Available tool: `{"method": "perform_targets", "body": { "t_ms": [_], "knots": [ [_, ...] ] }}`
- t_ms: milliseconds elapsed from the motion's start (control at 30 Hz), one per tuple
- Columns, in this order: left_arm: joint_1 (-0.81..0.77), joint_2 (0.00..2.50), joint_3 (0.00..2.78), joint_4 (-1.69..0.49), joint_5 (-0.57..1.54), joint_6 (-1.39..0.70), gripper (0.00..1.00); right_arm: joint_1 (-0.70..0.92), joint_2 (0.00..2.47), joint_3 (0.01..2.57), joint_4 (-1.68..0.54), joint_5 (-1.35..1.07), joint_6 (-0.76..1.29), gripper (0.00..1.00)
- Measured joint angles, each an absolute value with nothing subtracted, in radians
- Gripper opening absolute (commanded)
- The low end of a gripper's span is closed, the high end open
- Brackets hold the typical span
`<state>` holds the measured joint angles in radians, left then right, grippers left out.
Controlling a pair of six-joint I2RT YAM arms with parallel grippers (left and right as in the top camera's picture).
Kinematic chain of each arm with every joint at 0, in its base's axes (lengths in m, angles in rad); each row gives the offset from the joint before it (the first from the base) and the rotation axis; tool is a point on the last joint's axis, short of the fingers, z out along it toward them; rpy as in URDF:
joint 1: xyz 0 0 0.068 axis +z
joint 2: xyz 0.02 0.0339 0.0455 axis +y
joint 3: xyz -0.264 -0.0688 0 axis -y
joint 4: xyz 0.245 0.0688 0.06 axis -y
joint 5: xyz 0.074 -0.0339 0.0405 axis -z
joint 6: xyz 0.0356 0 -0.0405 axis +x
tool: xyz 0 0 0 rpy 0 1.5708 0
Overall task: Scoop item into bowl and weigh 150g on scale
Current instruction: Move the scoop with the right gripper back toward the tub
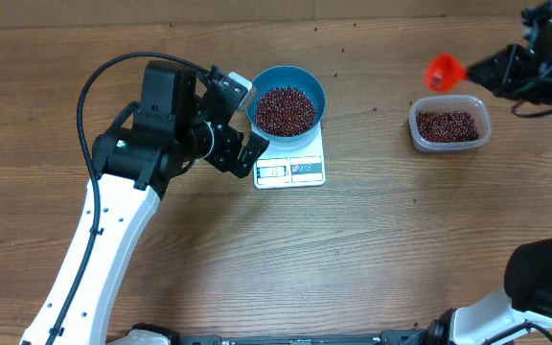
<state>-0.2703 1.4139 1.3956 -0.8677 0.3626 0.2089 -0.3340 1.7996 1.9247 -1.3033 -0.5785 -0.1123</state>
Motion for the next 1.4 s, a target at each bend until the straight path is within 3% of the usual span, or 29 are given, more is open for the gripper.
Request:
{"method": "perform_targets", "body": {
  "t_ms": [200, 467, 767, 1100, 1400],
  "knots": [
    [-0.27, 1.414, 1.396, -0.868, 0.363, 0.209, 1.0, -0.276, 1.8, 1.925, -1.316, -0.249, -0.043, 0.04],
    [-0.27, 1.414, 1.396, -0.868, 0.363, 0.209, 0.99, -0.06, 1.8, 1.924, -1.321, 0.196, 0.009, 0.04],
    [-0.27, 1.414, 1.396, -0.868, 0.363, 0.209, 1.0, 0.033, 1.8, 1.924, -1.335, 0.421, 0.02, 0.04],
    [-0.27, 1.414, 1.396, -0.868, 0.363, 0.209, 0.99, 0.034, 1.8, 1.933, -1.325, 0.338, -0.004, 0.04],
    [-0.27, 1.414, 1.396, -0.868, 0.363, 0.209, 0.99, 0.09, 1.798, 2.121, -1.217, -0.052, -0.069, 0.04]
  ]
}}
